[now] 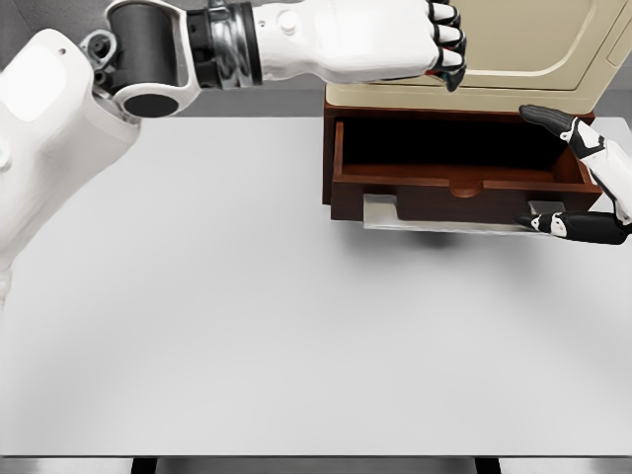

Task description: Put the switch into the drawer with left arm, and close the drawer with right arm

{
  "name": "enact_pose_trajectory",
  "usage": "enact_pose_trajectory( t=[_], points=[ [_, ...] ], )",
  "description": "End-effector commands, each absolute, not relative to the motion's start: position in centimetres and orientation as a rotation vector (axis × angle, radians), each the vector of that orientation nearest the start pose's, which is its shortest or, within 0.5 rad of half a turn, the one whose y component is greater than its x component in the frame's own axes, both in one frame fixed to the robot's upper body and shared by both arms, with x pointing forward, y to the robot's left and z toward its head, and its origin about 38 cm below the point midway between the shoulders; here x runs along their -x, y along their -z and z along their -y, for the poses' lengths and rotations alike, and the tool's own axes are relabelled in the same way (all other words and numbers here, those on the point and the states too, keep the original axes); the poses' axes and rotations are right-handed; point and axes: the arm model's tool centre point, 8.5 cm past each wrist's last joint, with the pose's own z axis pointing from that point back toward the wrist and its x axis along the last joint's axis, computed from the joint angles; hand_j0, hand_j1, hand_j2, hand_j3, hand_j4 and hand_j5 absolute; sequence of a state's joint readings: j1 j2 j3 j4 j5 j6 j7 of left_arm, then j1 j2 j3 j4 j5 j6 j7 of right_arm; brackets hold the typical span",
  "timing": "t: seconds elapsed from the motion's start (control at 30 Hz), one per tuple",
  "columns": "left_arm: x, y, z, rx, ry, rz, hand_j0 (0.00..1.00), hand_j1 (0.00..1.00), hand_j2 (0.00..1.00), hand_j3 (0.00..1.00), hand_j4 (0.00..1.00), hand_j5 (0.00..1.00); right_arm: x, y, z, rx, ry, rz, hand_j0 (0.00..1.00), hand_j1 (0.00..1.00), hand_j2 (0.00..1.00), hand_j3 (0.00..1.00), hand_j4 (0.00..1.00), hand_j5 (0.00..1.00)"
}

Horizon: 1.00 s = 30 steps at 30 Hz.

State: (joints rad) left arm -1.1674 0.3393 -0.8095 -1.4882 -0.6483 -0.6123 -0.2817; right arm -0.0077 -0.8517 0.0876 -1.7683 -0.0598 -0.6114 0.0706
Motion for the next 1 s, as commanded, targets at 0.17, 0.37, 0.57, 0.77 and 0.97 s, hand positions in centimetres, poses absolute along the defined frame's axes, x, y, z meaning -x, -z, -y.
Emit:
enact_pose_trajectory(
  t=[0.17,0.37,0.57,0.77,0.97],
  points=[
    [-44.6,-39.7,-4.3,0.624,-2.104,-2.041,0.69,0.69,0.69,0.69,0.69,0.69,-33.4,-24.7,35.4,0.271,-1.13,2.108,1.0,1.0,1.0,1.0,1.0,1.0],
    [-44.8,-40.0,-4.2,0.623,-2.1,-2.049,1.0,1.0,1.0,1.0,1.0,1.0,-33.4,-24.7,35.4,0.271,-1.13,2.108,1.0,1.0,1.0,1.0,1.0,1.0],
    [-44.2,-40.4,-2.7,0.594,-2.068,-2.057,1.0,1.0,1.0,1.0,1.0,1.0,-33.4,-24.6,35.5,0.273,-1.129,2.105,1.0,1.0,1.0,1.0,1.0,1.0],
    [-43.8,-40.5,-2.6,0.577,-2.054,-2.065,1.0,1.0,1.0,1.0,1.0,1.0,-33.3,-24.4,35.5,0.267,-1.127,2.1,1.0,1.0,1.0,1.0,1.0,1.0],
    [-44.3,-40.6,-4.5,0.578,-2.073,-2.094,1.0,1.0,1.0,1.0,1.0,1.0,-33.3,-24.3,35.5,0.265,-1.125,2.099,1.0,1.0,1.0,1.0,1.0,1.0]
  ],
)
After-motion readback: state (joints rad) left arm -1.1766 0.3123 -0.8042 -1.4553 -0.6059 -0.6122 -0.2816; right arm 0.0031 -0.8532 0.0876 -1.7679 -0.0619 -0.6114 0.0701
